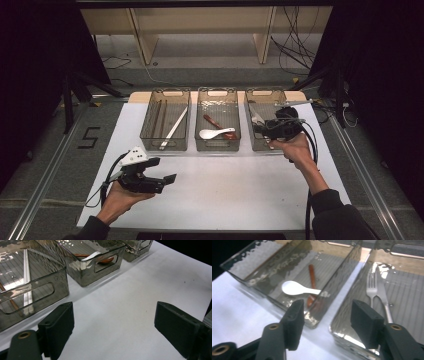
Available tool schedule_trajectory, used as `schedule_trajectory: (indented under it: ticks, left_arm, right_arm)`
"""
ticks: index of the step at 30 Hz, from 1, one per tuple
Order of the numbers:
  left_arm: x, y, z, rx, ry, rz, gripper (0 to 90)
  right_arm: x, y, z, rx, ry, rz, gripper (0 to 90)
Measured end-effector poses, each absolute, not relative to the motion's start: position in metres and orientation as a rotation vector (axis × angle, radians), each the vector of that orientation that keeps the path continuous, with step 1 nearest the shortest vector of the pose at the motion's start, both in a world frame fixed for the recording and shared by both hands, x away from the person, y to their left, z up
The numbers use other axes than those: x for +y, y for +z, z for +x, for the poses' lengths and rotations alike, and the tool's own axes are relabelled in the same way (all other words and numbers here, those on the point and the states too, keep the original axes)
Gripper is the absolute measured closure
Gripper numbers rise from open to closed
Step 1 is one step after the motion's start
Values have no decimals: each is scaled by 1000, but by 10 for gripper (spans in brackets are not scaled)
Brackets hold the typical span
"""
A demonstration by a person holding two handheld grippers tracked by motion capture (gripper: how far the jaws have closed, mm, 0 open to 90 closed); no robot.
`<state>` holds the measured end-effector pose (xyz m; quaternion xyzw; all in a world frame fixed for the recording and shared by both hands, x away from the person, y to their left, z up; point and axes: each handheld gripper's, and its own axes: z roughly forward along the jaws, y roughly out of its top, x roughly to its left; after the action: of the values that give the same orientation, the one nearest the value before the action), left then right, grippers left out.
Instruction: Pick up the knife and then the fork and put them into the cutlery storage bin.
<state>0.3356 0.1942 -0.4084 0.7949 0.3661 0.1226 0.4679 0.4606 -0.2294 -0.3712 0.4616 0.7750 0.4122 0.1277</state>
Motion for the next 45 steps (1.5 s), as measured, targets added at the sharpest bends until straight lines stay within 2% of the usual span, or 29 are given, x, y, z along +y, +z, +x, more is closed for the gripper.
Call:
schedule_trajectory:
  ticks: [11, 45]
  left_arm:
    - [195, -408, 336, 904, 300, 1940, 157]
    - [194, -409, 337, 887, 250, 1924, 155]
  right_arm:
    - [-222, -373, 440, 2254, 1234, 1309, 367]
    - [-227, -392, 362, 2238, 1428, 1177, 313]
